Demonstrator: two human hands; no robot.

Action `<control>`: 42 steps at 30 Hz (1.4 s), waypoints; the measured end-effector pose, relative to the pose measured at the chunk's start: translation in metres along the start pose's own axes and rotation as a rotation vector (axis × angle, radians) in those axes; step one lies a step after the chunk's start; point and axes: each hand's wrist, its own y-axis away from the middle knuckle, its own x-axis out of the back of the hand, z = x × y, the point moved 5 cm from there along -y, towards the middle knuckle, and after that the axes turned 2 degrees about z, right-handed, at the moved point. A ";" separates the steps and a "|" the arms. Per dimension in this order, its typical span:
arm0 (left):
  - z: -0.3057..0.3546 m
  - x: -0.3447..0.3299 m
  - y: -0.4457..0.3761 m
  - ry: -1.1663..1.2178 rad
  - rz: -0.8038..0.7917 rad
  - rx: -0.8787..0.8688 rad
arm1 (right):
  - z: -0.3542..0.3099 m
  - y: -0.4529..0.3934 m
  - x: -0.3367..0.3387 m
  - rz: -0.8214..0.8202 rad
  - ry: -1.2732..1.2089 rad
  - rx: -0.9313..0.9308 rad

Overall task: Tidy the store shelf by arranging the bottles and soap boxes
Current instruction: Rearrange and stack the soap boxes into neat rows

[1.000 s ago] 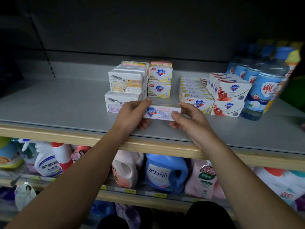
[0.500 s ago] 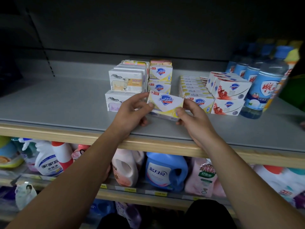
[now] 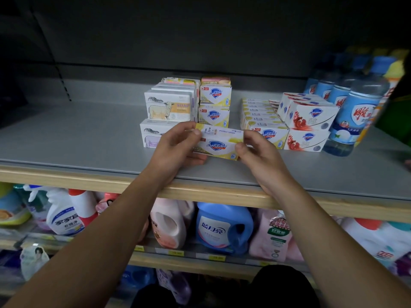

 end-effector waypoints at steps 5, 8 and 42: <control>-0.001 0.000 -0.002 0.033 -0.059 -0.090 | 0.001 0.001 0.002 -0.015 0.053 0.015; -0.001 0.000 -0.001 -0.031 -0.108 -0.161 | 0.005 0.001 0.003 -0.042 0.065 0.012; 0.023 -0.041 -0.023 -0.762 0.125 -0.324 | -0.040 -0.018 0.117 0.440 1.048 0.201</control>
